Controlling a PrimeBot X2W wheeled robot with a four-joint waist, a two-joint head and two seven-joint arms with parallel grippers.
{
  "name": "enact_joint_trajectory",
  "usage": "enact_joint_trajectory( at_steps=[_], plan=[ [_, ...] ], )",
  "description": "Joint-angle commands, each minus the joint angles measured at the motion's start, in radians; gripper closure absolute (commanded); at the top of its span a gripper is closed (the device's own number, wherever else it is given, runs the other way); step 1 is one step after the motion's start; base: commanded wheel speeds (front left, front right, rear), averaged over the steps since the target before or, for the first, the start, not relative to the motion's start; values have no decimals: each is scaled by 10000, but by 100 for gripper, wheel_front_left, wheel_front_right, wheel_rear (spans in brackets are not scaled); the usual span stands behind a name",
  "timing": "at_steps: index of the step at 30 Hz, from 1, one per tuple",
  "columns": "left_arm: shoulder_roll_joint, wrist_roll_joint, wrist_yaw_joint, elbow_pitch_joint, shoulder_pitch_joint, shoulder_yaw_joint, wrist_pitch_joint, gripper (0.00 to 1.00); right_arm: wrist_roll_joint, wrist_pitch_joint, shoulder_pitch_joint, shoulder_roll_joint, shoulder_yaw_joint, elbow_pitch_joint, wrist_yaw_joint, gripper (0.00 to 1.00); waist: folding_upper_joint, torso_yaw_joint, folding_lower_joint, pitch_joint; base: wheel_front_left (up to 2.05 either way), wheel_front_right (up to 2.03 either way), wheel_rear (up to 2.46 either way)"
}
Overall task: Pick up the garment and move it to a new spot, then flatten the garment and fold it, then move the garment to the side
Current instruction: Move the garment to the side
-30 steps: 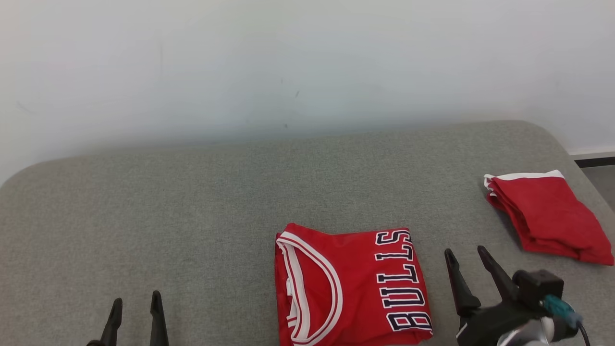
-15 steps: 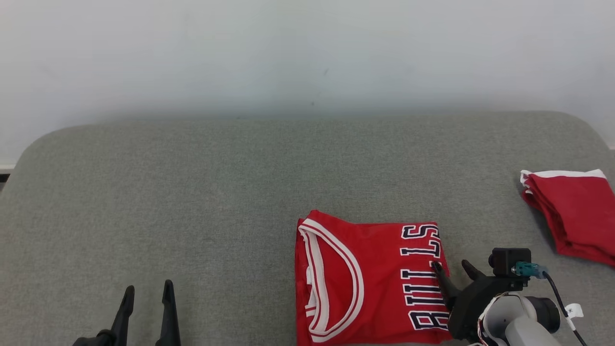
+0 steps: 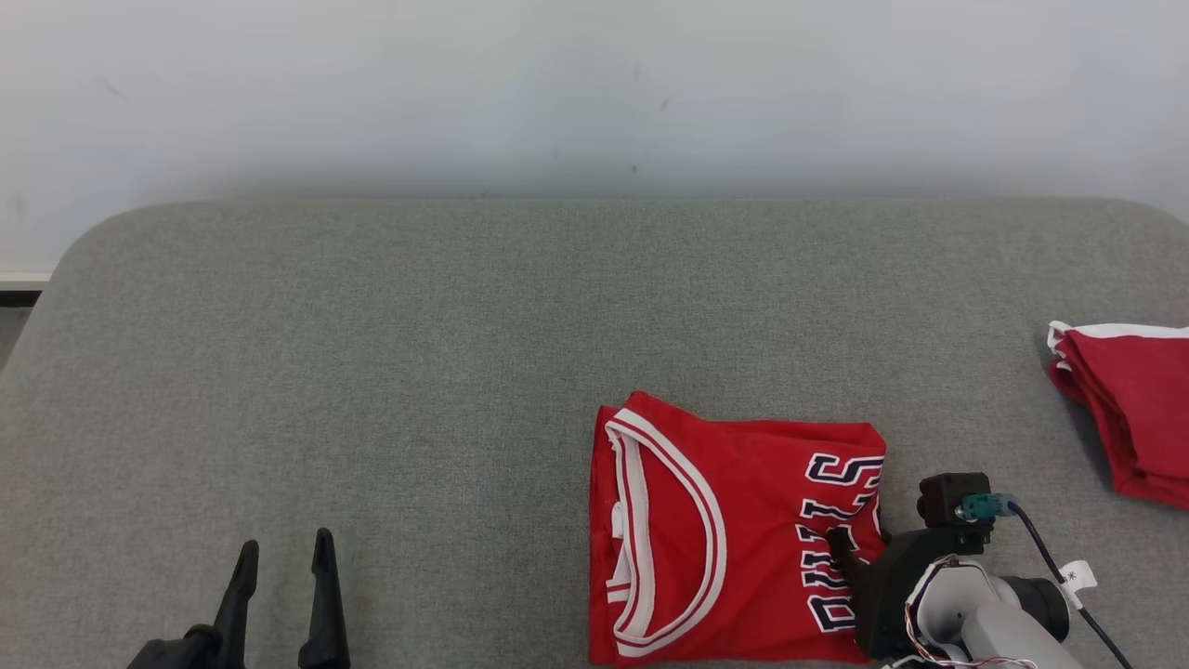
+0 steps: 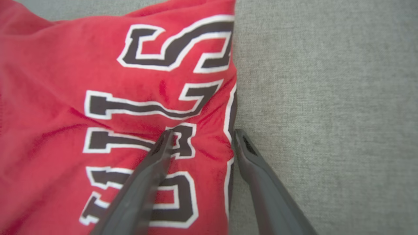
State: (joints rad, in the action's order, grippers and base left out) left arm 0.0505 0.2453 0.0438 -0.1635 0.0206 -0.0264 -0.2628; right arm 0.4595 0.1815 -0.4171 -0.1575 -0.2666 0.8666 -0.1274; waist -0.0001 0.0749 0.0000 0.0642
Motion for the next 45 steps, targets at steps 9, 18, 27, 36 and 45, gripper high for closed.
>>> enact_joint_trajectory(
  at_steps=[9, 18, 27, 36, 45],
  plan=[
    [4, 207, -65, 140, -221, 51, -15, 0, -747, 401, -856, -1046, -1161, -379, -7, 100, 1, -391, 0, 49, 0, 0, 0],
    [-1, 322, -103, 626, -471, -30, -15, 0, -676, 1347, -3238, -2381, -2529, -1789, -14, 100, 1, -1254, 0, 564, 0, 0, 0],
    [4, 251, -20, 860, -1102, -138, -9, 0, -266, 2048, -4813, -3517, -3063, -2525, -14, 100, 1, -2385, 0, 1494, 0, 0, 0],
    [8, -97, 202, 940, -1635, -256, -11, 0, -275, 1722, -5206, -4031, -2113, -2385, -14, 100, 1, -3106, 0, 2139, 0, 0, 0],
    [8, -604, 534, 948, -2228, -372, -9, 0, -1022, 938, -5571, -4083, -431, -1116, -14, 100, 1, -3200, 0, 2936, 0, 0, 0]
  ],
)
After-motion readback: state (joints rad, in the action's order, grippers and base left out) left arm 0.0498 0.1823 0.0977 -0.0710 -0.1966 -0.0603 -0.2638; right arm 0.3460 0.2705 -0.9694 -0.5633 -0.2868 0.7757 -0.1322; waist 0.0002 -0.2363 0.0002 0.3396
